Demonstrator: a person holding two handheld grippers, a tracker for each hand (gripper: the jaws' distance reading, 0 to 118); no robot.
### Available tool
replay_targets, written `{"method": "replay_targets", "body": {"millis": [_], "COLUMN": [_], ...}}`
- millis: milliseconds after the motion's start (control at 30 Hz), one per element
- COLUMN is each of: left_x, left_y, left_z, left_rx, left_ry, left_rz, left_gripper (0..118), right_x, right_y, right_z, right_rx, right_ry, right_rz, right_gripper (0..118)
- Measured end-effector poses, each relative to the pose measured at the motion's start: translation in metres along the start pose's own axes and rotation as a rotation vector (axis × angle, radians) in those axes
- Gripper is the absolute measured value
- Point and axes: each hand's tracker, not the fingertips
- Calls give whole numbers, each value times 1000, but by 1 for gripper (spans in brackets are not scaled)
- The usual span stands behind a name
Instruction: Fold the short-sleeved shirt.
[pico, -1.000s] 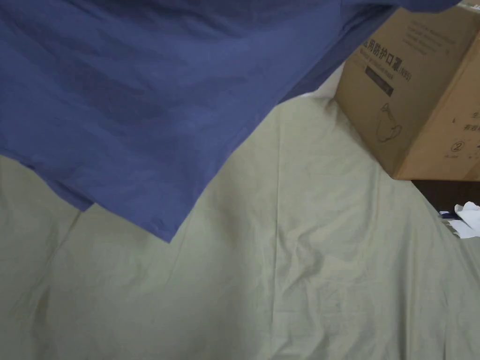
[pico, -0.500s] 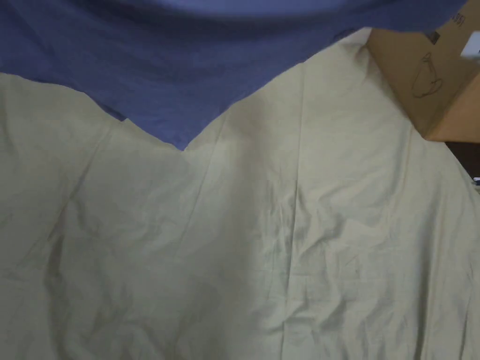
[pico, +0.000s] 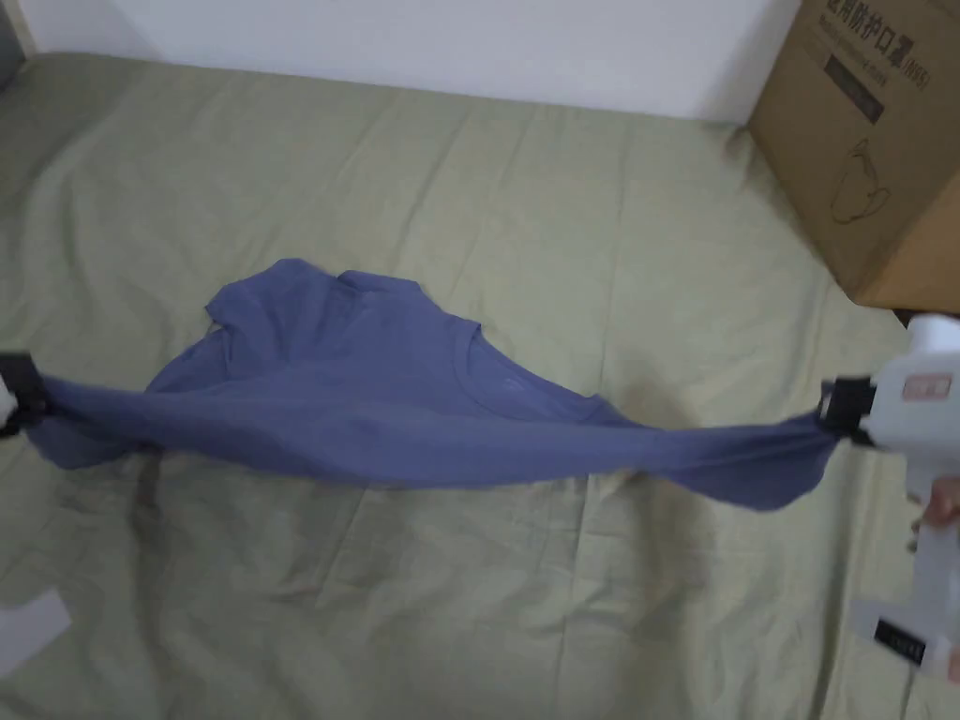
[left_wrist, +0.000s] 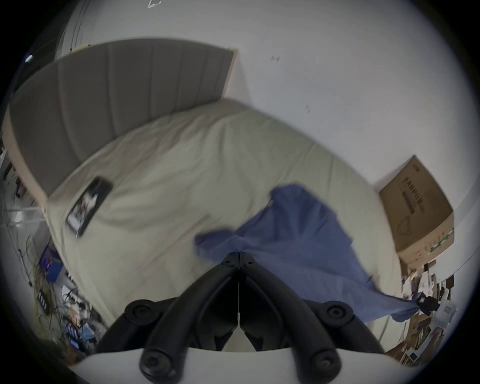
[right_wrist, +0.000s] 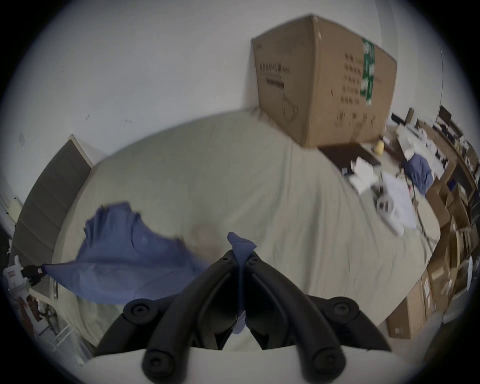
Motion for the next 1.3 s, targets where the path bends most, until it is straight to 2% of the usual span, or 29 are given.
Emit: {"method": "replay_targets", "body": {"millis": [33,167,267,300,333,367,400,433,467,500,633,700,800,933,1033,1167,1233,1267,1300], "left_x": [-6,-18,-24,-27,-28,-29,-34,-35,-35,-35,-35,-17,5,49,74,93,95,95,96], "left_y": [-12,-56,-76,-81,-85,-89,-90,-92,-91,-89,-66,-53,-38,-39,-49,-58,-61,-64,-67], "left_z": [-1,6,10,10,11,12,13,15,17,19,39,66,93,131,150,158,157,158,158], "left_rx": [-21,-51,-69,-72,-72,-70,-61,-47,-42,-37,100,191,335,489,593,651,653,653,651], "left_ry": [11,33,53,51,47,39,29,28,24,24,-3,-30,-84,-124,-144,-131,-155,-168,-177], "left_rz": [-7,-47,-106,-114,-115,-119,-119,-118,-122,-123,-124,-127,-169,-304,-359,-415,-427,-427,-428], "left_gripper": [0,0,0,0,0,13,40,78,114,117,116,116,116,116,117,116,109,91,67], "right_x": [8,23,16,16,17,19,19,19,18,22,21,14,-5,-39,-58,-74,-79,-82,-85], "right_y": [-16,-79,-114,-125,-133,-133,-136,-138,-141,-136,-127,-116,-103,-100,-99,-99,-101,-103,-106], "right_z": [-5,-2,19,26,31,32,36,40,45,44,71,93,128,169,187,197,198,198,197], "right_rx": [10,6,20,-52,-44,-42,-39,19,29,51,165,249,431,629,671,655,648,649,643], "right_ry": [-16,-35,-5,28,32,35,34,13,-12,-24,-37,0,14,19,40,132,155,157,158], "right_rz": [52,65,59,-15,-17,-20,-18,30,48,54,69,89,194,258,258,221,219,221,226], "right_gripper": [2,2,3,3,5,23,52,86,109,111,111,111,111,113,114,112,101,80,54]}}
